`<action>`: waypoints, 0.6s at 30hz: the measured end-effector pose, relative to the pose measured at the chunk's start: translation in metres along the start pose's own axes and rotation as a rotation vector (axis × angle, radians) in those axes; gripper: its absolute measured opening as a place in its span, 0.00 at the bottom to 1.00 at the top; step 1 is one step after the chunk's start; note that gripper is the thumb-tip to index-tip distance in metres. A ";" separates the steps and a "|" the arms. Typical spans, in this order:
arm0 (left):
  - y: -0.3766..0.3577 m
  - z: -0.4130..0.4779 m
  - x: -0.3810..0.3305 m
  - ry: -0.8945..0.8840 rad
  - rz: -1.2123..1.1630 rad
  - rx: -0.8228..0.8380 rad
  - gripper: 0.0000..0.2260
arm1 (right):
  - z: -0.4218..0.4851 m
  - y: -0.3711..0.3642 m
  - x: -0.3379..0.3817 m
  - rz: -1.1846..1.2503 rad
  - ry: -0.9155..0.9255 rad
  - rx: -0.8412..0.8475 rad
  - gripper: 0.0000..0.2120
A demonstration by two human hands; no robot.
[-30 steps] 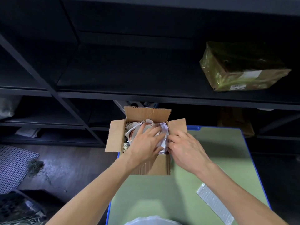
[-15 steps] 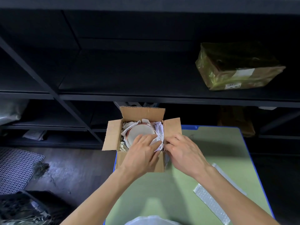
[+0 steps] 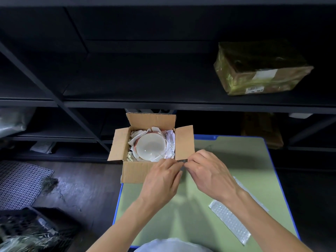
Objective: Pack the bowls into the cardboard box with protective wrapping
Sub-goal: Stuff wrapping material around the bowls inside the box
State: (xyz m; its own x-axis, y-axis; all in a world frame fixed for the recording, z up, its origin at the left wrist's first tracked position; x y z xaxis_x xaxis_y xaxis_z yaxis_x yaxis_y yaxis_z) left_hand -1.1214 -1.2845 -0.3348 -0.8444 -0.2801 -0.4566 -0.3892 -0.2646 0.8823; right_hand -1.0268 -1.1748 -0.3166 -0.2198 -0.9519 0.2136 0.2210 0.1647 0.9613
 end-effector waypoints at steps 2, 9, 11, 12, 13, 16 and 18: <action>-0.008 -0.004 -0.007 0.008 -0.015 -0.009 0.13 | -0.010 -0.002 -0.004 -0.008 0.015 -0.006 0.05; -0.047 -0.033 -0.025 0.064 -0.053 0.037 0.13 | -0.041 -0.027 -0.024 0.009 -0.018 0.151 0.07; -0.060 -0.041 -0.027 0.106 -0.060 0.093 0.14 | -0.046 -0.041 -0.031 0.032 -0.039 0.233 0.10; -0.066 -0.045 -0.028 0.124 -0.058 0.118 0.15 | -0.048 -0.049 -0.034 0.042 -0.044 0.276 0.11; -0.073 -0.048 -0.028 0.140 -0.055 0.141 0.15 | -0.049 -0.057 -0.037 0.047 -0.045 0.315 0.12; -0.089 -0.054 -0.024 0.198 -0.032 0.218 0.18 | -0.047 -0.080 -0.045 0.049 -0.050 0.408 0.16; -0.097 -0.054 -0.018 0.242 -0.011 0.256 0.19 | -0.042 -0.095 -0.046 0.056 -0.058 0.461 0.20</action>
State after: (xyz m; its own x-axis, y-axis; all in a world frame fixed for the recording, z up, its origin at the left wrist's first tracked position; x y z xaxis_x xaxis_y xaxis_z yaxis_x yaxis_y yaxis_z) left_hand -1.0485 -1.3039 -0.4180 -0.7401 -0.4973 -0.4527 -0.5029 -0.0377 0.8635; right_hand -0.9976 -1.1572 -0.4248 -0.2756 -0.9243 0.2642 -0.2080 0.3256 0.9223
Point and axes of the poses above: each hand's wrist, its own z-axis towards the middle knuckle, its own y-axis out of the back of the hand, x = y × z, the point moved 5 cm from there along z, towards the middle knuckle
